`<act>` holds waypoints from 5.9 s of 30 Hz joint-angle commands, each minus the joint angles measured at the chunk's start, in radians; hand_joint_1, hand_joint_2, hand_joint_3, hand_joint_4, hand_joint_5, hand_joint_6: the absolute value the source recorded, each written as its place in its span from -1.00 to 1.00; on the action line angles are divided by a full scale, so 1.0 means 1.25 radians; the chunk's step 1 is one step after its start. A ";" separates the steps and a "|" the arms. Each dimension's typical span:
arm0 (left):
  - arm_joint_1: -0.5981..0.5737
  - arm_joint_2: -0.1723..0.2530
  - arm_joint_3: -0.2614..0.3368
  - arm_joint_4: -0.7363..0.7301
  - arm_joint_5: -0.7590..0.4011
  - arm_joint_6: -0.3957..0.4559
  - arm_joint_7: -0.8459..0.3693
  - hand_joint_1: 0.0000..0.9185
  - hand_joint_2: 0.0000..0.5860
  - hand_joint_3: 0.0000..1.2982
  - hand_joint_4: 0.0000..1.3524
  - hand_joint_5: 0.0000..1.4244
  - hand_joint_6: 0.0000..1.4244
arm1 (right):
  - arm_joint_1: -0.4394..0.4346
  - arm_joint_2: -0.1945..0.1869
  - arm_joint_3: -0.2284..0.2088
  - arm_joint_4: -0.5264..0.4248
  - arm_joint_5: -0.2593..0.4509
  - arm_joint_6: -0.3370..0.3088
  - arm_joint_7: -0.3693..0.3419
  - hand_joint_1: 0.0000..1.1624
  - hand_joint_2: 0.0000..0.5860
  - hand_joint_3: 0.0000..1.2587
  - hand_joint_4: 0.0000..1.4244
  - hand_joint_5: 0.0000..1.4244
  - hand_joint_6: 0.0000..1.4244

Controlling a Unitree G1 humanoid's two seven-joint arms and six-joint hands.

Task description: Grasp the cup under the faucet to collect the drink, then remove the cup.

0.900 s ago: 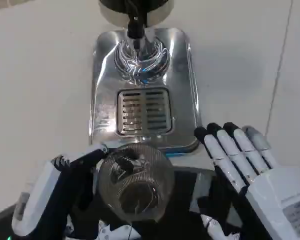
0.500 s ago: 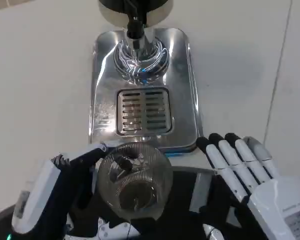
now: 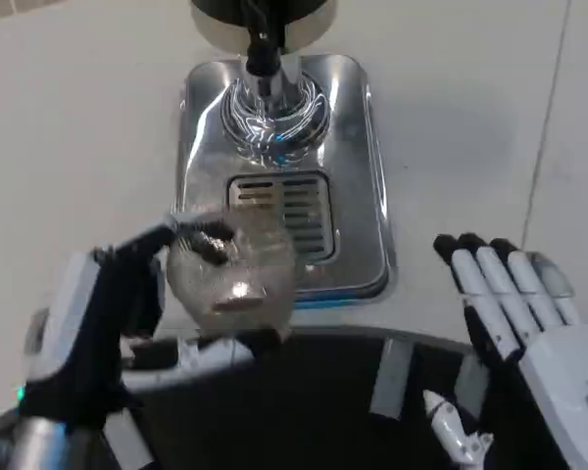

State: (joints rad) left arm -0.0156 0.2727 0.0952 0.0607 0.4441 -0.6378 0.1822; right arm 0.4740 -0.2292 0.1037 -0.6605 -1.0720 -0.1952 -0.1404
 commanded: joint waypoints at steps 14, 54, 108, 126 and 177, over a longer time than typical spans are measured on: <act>-0.291 0.042 -0.076 0.346 0.067 -0.015 0.122 0.66 -0.74 0.87 0.83 0.97 1.00 | 0.001 0.019 0.025 -0.026 -0.033 0.050 0.024 -0.61 1.00 -1.00 -1.00 -1.00 -1.00; -0.566 0.108 -0.230 0.732 0.063 -0.063 0.250 -0.72 -0.97 -0.48 -0.54 0.08 0.27 | -0.024 0.026 0.032 -0.015 -0.014 0.097 0.052 -0.59 0.96 -1.00 -1.00 -1.00 -1.00; 0.219 0.249 0.053 -0.164 0.076 0.316 -0.061 -1.00 -0.95 -1.00 -1.00 -1.00 -1.00 | -0.864 0.259 -0.017 0.208 0.771 0.393 0.264 -0.99 1.00 -1.00 -1.00 -1.00 -1.00; 0.226 0.233 0.063 -0.141 0.064 0.303 -0.044 -1.00 -0.92 -1.00 -1.00 -1.00 -1.00 | -0.732 0.219 0.105 0.087 0.802 0.441 0.251 -1.00 0.91 -1.00 -1.00 -1.00 -1.00; 0.015 0.151 0.022 0.049 0.072 0.250 0.087 -1.00 -0.90 -1.00 -1.00 -1.00 -1.00 | -1.010 0.021 0.436 -0.025 0.255 0.829 0.583 -1.00 0.99 -1.00 -1.00 -1.00 -1.00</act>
State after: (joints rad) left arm 0.0296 0.4690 0.1334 0.0794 0.5537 -0.3094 0.2764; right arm -0.7824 -0.2240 0.6195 -0.7119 -0.7624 0.8528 0.5342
